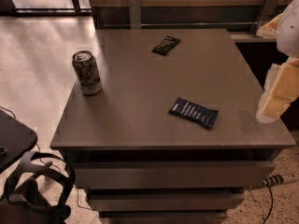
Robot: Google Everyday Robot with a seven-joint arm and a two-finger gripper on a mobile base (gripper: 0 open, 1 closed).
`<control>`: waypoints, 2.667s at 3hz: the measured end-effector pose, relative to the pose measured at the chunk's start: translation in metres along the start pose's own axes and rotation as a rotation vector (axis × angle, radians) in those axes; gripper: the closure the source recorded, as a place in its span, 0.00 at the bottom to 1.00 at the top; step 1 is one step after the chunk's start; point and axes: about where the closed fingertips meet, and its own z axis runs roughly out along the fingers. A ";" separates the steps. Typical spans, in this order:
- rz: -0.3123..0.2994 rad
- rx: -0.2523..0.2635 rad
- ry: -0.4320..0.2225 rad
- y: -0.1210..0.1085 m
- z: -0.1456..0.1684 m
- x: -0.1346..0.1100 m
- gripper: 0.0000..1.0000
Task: Move rxbar blueberry near rxbar chocolate
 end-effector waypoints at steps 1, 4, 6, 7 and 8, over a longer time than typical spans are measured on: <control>0.000 0.000 0.000 0.000 0.000 0.000 0.00; 0.242 -0.037 -0.339 -0.009 0.089 0.002 0.00; 0.293 -0.113 -0.477 -0.002 0.156 -0.011 0.00; 0.291 -0.138 -0.510 0.001 0.180 -0.017 0.00; 0.283 -0.170 -0.538 0.003 0.202 -0.026 0.00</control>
Offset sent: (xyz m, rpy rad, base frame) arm 0.0202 -0.0168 -0.0443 0.3022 -0.0872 -0.1271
